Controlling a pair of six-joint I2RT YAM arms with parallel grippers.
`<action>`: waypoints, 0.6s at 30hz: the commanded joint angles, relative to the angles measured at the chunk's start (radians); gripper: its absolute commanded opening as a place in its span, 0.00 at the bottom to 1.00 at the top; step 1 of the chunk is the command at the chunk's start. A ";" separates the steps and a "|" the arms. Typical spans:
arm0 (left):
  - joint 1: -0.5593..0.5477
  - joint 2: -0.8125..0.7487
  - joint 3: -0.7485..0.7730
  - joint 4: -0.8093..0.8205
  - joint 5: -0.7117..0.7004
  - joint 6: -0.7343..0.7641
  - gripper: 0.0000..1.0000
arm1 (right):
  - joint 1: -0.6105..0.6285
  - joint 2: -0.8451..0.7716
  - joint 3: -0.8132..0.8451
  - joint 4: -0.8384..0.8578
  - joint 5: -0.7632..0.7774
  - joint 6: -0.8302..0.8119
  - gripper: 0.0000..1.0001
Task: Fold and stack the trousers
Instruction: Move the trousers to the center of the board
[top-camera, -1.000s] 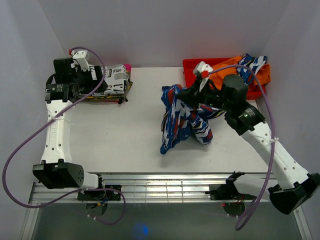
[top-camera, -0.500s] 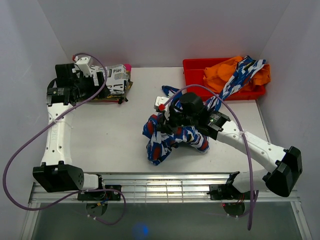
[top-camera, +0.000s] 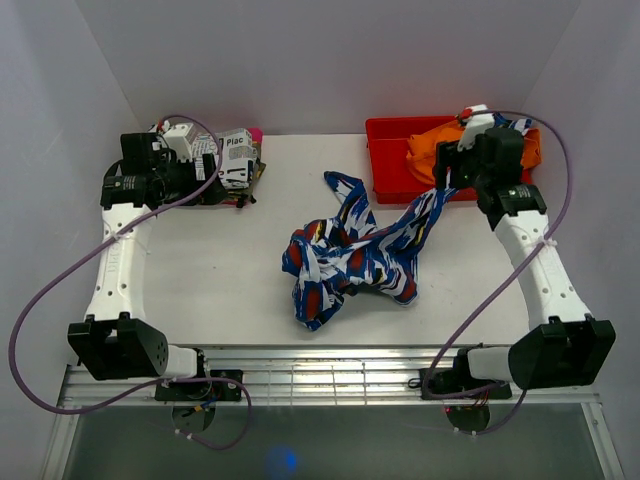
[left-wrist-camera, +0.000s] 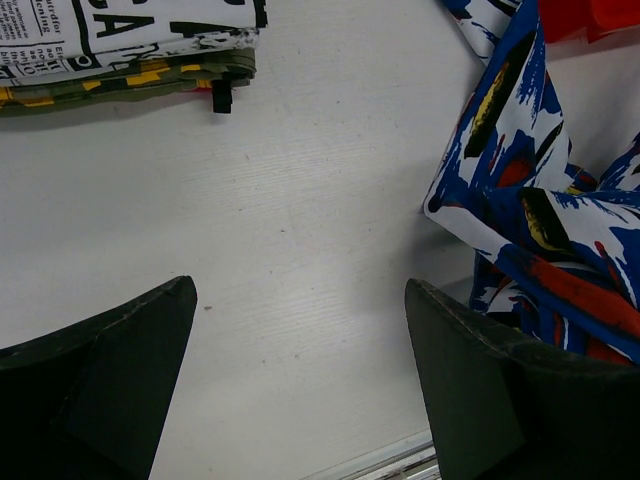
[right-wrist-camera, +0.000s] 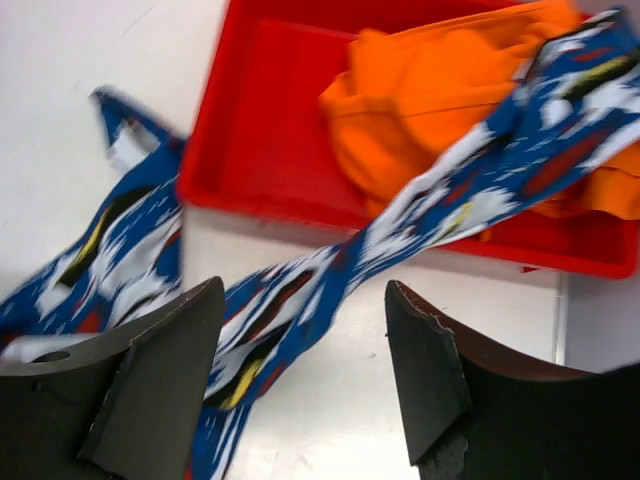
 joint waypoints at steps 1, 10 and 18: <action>0.005 0.000 -0.006 0.017 0.018 0.008 0.96 | -0.125 0.121 0.143 0.065 0.132 0.131 0.70; 0.005 0.007 -0.015 0.014 -0.020 0.015 0.96 | -0.262 0.646 0.691 -0.144 0.165 0.317 0.73; 0.005 -0.003 -0.031 0.002 -0.063 0.032 0.96 | -0.272 0.788 0.710 -0.145 0.094 0.376 0.79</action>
